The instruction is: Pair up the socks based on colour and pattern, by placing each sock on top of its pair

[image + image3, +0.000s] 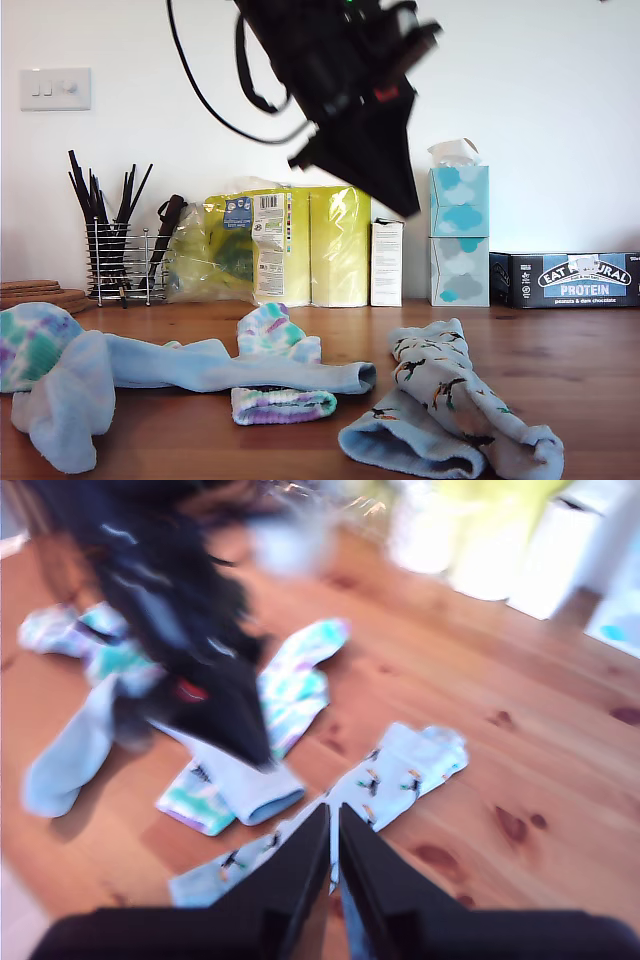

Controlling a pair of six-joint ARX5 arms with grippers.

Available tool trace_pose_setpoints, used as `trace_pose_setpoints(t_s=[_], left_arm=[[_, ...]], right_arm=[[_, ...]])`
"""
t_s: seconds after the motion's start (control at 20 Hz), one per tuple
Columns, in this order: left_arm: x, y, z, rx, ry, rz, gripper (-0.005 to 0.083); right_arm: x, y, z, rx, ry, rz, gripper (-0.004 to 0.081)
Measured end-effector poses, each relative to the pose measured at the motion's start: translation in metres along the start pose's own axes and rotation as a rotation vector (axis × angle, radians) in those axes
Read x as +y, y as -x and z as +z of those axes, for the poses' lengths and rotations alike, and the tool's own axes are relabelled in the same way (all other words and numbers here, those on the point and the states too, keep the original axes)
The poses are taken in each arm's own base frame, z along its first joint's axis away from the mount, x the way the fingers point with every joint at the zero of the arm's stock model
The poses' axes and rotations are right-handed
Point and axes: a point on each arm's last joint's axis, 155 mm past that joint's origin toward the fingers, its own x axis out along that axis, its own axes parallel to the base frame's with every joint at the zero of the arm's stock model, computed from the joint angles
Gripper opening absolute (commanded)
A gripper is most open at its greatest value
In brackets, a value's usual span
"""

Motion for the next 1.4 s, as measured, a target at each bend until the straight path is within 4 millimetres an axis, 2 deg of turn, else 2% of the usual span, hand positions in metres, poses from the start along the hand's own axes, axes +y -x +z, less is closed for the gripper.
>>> trace_pose_setpoints(t_s=[0.1, 0.25, 0.35, 0.55, 0.7, 0.8, 0.85, 0.95, 1.0, 1.05, 1.25, 1.4], left_arm=[[0.01, 0.019, -0.001, -0.044, 0.001, 0.019, -0.002], [0.028, 0.032, -0.021, -0.076, 0.014, 0.028, -0.002], [0.045, 0.031, -0.042, -0.085, 0.038, 0.035, -0.002], [0.086, 0.03, -0.111, -0.063, 0.171, 0.075, -0.002], [0.111, 0.043, -0.137, -0.118, 0.198, 0.041, -0.0017], [0.118, 0.048, -0.139, -0.142, 0.112, 0.037, 0.0034], [0.115, 0.046, -0.137, -0.14, 0.054, 0.037, 0.0136], [0.114, 0.038, -0.135, -0.117, -0.04, 0.067, 0.0487], [0.113, 0.033, -0.135, -0.104, -0.076, 0.067, 0.0603], [0.116, 0.029, -0.136, -0.092, -0.101, 0.081, 0.0637], [0.151, 0.022, -0.125, -0.084, -0.227, 0.247, 0.0637], [0.156, 0.016, -0.112, -0.114, -0.286, 0.276, 0.0637]], right_arm=[[-0.01, -0.002, -0.013, -0.005, -0.045, -0.034, -0.0013], [-0.018, 0.0, -0.019, -0.026, -0.08, -0.062, -0.0013], [-0.019, 0.002, -0.017, -0.039, -0.087, -0.062, -0.0013], [-0.019, 0.002, -0.018, -0.035, -0.087, -0.061, -0.0013], [-0.019, 0.002, -0.018, -0.034, -0.087, -0.061, -0.0013], [-0.019, 0.002, -0.018, -0.034, -0.087, -0.061, -0.0013], [-0.019, 0.002, -0.018, -0.034, -0.087, -0.061, -0.0013], [-0.019, 0.002, -0.018, -0.035, -0.087, -0.061, -0.0013], [-0.019, 0.002, -0.018, -0.035, -0.087, -0.061, -0.0013], [-0.019, 0.002, -0.018, -0.034, -0.088, -0.06, -0.0013], [-0.019, 0.0, -0.019, -0.029, -0.089, -0.059, -0.0013], [-0.019, 0.0, -0.019, -0.029, -0.089, -0.059, -0.0013]])
